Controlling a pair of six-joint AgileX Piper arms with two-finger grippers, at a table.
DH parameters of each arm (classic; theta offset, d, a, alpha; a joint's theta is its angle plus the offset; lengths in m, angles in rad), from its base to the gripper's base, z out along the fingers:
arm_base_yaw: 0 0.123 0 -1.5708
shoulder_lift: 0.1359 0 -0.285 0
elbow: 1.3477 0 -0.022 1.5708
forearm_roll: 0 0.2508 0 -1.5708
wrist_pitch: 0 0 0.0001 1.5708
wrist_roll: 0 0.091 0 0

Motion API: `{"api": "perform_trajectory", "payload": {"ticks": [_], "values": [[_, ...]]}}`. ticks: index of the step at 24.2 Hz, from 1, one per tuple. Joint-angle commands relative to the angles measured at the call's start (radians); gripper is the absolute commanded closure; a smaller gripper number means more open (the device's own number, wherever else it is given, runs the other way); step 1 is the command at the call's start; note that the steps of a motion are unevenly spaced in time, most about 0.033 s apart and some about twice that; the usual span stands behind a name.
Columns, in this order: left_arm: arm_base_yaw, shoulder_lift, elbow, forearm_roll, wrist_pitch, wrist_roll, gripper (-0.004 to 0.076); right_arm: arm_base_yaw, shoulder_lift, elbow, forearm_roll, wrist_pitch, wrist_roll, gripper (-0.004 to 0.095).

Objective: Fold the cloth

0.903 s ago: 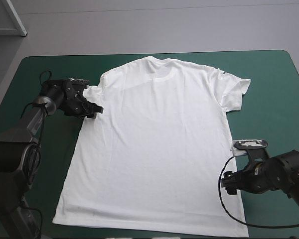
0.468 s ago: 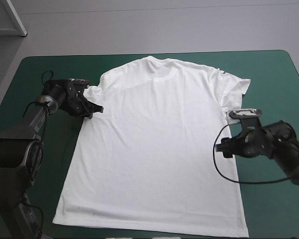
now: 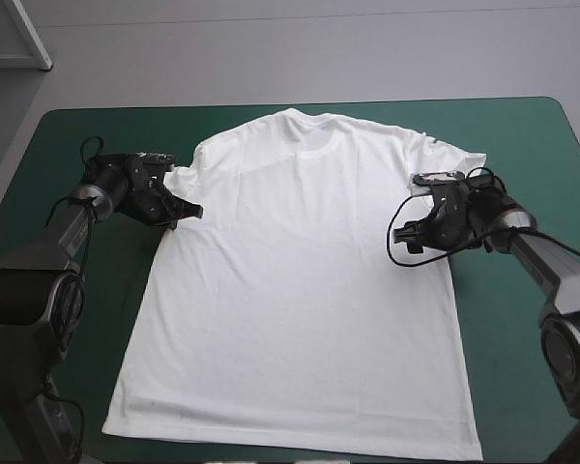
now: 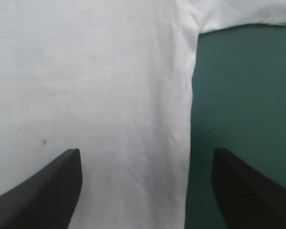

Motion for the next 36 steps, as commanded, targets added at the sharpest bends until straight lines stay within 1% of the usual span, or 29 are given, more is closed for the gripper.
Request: {"api": "perform_trajectory", "payload": {"ticks": [1, 5, 8, 9, 10, 11, 12, 13, 16, 17, 19, 23, 26, 28, 31, 33, 36], "values": [[-0.004, -0.018, -0.006, -0.019, 0.042, -0.002, 0.0731, -0.039, 0.038, -0.079, 0.046, -0.036, -0.046, 0.0222], [-0.004, -0.018, -0.006, -0.018, 0.042, -0.002, 0.0731, -0.050, 0.096, -0.117, 0.090, -0.049, -0.086, 0.0278], [-0.004, -0.018, -0.006, -0.018, 0.045, -0.007, 0.0731, -0.050, 0.110, -0.118, 0.114, -0.068, -0.088, 0.0377], [-0.004, -0.018, -0.006, -0.013, 0.045, -0.009, 0.0730, -0.050, 0.113, -0.118, 0.131, -0.068, -0.099, 0.0444], [-0.004, -0.018, -0.006, -0.010, 0.045, -0.007, 0.0731, -0.050, 0.115, -0.118, 0.142, -0.068, -0.116, 0.0531], [-0.004, -0.027, -0.008, -0.006, 0.038, -0.007, 0.0731, -0.050, 0.115, -0.118, 0.149, -0.068, -0.127, 0.0742], [-0.004, -0.033, -0.008, -0.006, 0.031, -0.007, 0.0731, -0.050, 0.110, -0.120, 0.149, -0.068, -0.127, 0.0852], [-0.004, -0.060, -0.010, -0.004, 0.013, -0.007, 0.0732, -0.050, 0.090, -0.120, 0.139, -0.073, -0.127, 0.0918], [-0.004, -0.131, -0.056, -0.004, 0.014, -0.014, 0.0732, -0.050, 0.009, -0.120, 0.118, -0.075, -0.127, 0.0927], [-0.004, -0.170, -0.107, -0.004, 0.044, -0.014, 0.0732, -0.050, -0.054, -0.127, 0.103, -0.069, -0.123, 0.0927], [-0.004, -0.217, -0.210, -0.004, 0.103, -0.014, 0.0732, -0.050, -0.145, -0.164, 0.070, -0.021, -0.107, 0.0927], [-0.004, -0.285, -0.479, -0.004, 0.219, -0.009, 0.0732, -0.050, -0.304, -0.328, 0.029, 0.079, -0.079, 0.0927], [-0.004, -0.310, -0.671, -0.004, 0.276, -0.006, 0.0732, -0.050, -0.345, -0.505, 0.001, 0.169, -0.090, 0.0927], [-0.004, -0.317, -0.747, 0.001, 0.276, -0.002, 0.0732, -0.050, -0.343, -0.610, -0.025, 0.215, -0.090, 0.0927], [-0.004, -0.319, -0.836, 0.035, 0.265, -0.002, 0.0732, -0.050, -0.343, -0.710, -0.035, 0.216, -0.095, 0.0927], [-0.004, -0.319, -0.871, 0.034, 0.238, -0.002, 0.0732, -0.050, -0.340, -0.755, -0.013, 0.212, -0.124, 0.0927], [-0.004, -0.319, -0.877, 0.034, 0.192, 0.000, 0.0732, -0.050, -0.319, -0.804, 0.029, 0.212, -0.168, 0.0927]]}}
